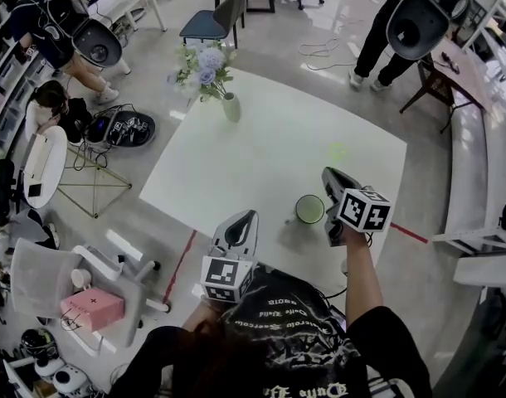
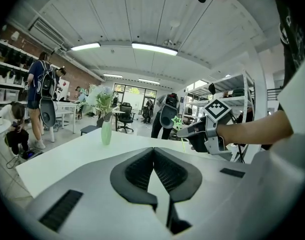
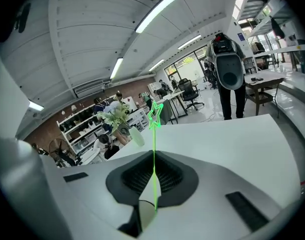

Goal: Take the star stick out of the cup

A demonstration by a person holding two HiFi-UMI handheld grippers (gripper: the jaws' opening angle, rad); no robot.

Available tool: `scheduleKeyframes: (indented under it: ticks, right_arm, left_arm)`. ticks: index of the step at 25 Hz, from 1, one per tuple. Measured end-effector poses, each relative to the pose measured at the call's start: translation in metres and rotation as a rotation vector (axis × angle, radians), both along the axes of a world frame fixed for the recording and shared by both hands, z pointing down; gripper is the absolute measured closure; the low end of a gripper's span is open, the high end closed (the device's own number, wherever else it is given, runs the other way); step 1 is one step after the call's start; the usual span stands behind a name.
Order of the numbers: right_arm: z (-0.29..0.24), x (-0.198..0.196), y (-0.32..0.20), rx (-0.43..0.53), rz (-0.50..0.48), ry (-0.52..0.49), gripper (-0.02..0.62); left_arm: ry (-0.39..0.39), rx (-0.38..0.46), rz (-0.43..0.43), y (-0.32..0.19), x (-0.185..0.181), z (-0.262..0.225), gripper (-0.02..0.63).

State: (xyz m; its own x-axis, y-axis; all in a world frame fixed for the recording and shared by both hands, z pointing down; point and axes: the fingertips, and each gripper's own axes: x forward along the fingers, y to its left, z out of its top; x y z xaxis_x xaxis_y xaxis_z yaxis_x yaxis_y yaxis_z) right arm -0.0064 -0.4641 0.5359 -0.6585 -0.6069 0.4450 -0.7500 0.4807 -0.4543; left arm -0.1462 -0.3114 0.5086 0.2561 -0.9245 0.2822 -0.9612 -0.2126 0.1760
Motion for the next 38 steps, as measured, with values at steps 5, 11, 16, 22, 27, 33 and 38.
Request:
scheduleKeyframes:
  ticks: [5,11,16,22,27,33,38]
  right_arm:
    - [-0.023,0.002,0.0,0.036,0.02,-0.072,0.58]
    - [-0.071,0.01,0.0,0.145,0.039,-0.129,0.58]
    - [-0.106,0.021,0.005,0.24,0.048,-0.107,0.58]
    - [-0.131,0.038,0.02,0.305,0.06,-0.045,0.58]
    - [-0.134,0.067,0.036,0.32,0.113,-0.035,0.58]
    - [-0.133,0.11,0.059,0.329,0.212,-0.026,0.58]
    - [-0.122,0.134,0.079,0.314,0.269,-0.013,0.58]
  left_arm:
    - [0.01,-0.005,0.001,0.002,0.001,0.003,0.588]
    - [0.012,0.0,0.03,0.0,0.01,0.0,0.588]
    - [0.039,0.007,0.052,-0.005,0.023,-0.006,0.588]
    - [0.062,0.021,0.085,-0.011,0.038,-0.014,0.588]
    - [0.074,0.035,0.122,-0.019,0.054,-0.019,0.588]
    - [0.084,0.046,0.179,-0.024,0.08,-0.024,0.588]
    - [0.087,0.062,0.224,-0.028,0.098,-0.033,0.588]
